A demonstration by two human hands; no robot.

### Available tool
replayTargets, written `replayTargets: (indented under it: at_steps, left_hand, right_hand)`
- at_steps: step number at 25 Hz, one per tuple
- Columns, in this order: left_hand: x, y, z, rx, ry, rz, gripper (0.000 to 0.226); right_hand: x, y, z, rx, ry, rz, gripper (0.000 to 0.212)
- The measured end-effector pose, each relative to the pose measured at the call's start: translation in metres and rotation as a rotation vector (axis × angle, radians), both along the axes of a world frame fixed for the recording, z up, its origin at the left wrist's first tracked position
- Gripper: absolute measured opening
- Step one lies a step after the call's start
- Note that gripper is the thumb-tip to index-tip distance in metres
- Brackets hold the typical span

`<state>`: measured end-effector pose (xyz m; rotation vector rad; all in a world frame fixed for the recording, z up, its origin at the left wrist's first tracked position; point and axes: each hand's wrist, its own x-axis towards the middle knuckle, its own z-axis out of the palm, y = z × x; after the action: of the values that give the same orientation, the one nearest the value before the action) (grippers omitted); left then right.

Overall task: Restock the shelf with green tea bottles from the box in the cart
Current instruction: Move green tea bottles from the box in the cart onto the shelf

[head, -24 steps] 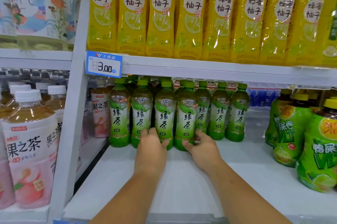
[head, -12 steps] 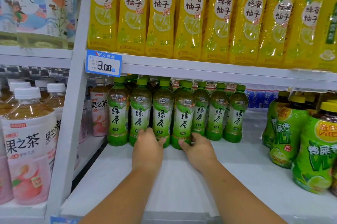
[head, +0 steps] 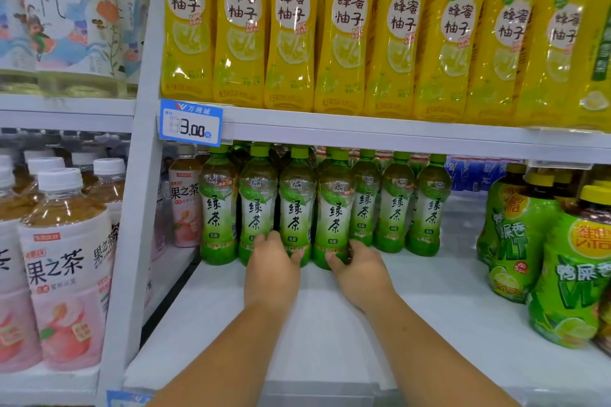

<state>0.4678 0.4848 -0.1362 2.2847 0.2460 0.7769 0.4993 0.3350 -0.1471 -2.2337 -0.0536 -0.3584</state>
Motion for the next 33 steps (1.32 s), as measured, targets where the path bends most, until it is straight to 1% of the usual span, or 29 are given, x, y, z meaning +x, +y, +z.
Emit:
replayTargets:
  at_steps: [1,3,6,8,11,12,14,18,21,23,26,27,29,30,33]
  left_hand:
    - [0.000,0.000,0.000,-0.023,-0.006,-0.008,0.039]
    - [-0.001,0.001,-0.001,-0.130,-0.028,-0.046,0.046]
    - [-0.006,0.005,0.001,-0.254,-0.032,-0.109,0.053]
    - [-0.015,0.004,0.003,-0.299,-0.020,-0.153,0.050]
    - [-0.040,-0.004,0.010,-0.323,-0.042,-0.217,0.034]
    - [-0.048,-0.007,0.011,-0.323,-0.039,-0.242,0.034]
    - [-0.068,-0.012,0.010,-0.344,-0.003,-0.295,0.042]
    - [-0.109,-0.017,0.019,-0.467,0.166,-0.344,0.051]
    - [-0.139,-0.015,0.032,-0.522,0.294,-0.361,0.051]
    - [-0.155,-0.011,0.041,-0.531,0.387,-0.356,0.053]
    - [-0.184,-0.001,0.056,-0.508,0.568,-0.342,0.071]
    - [-0.194,0.001,0.065,-0.525,0.623,-0.327,0.073]
    - [-0.221,-0.003,0.086,-0.576,0.696,-0.310,0.062]
    - [-0.233,-0.007,0.101,-0.572,0.723,-0.319,0.058]
    - [-0.266,-0.021,0.149,-0.473,0.815,-0.362,0.051]
  right_hand:
    - [-0.001,0.000,0.001,0.020,0.000,-0.001,0.038]
    - [-0.005,-0.001,0.004,0.064,-0.008,-0.006,0.041]
    - [-0.013,-0.005,0.009,0.119,-0.010,-0.020,0.053]
    - [-0.025,-0.006,0.015,0.195,0.013,0.003,0.054]
    - [-0.049,-0.006,0.024,0.347,0.062,0.023,0.056]
    - [-0.057,-0.006,0.026,0.369,0.078,0.029,0.057]
    - [-0.075,-0.007,0.024,0.365,0.106,0.059,0.059]
    - [-0.113,-0.014,0.034,0.301,0.180,0.110,0.062]
    - [-0.145,-0.022,0.047,0.253,0.278,0.134,0.059]
    - [-0.166,-0.028,0.057,0.260,0.357,0.138,0.056]
    - [-0.201,-0.038,0.074,0.276,0.475,0.131,0.054]
    - [-0.211,-0.042,0.083,0.279,0.522,0.122,0.054]
    - [-0.237,-0.048,0.102,0.289,0.593,0.103,0.053]
    - [-0.248,-0.051,0.113,0.299,0.613,0.097,0.053]
    - [-0.283,-0.063,0.150,0.357,0.702,0.032,0.052]
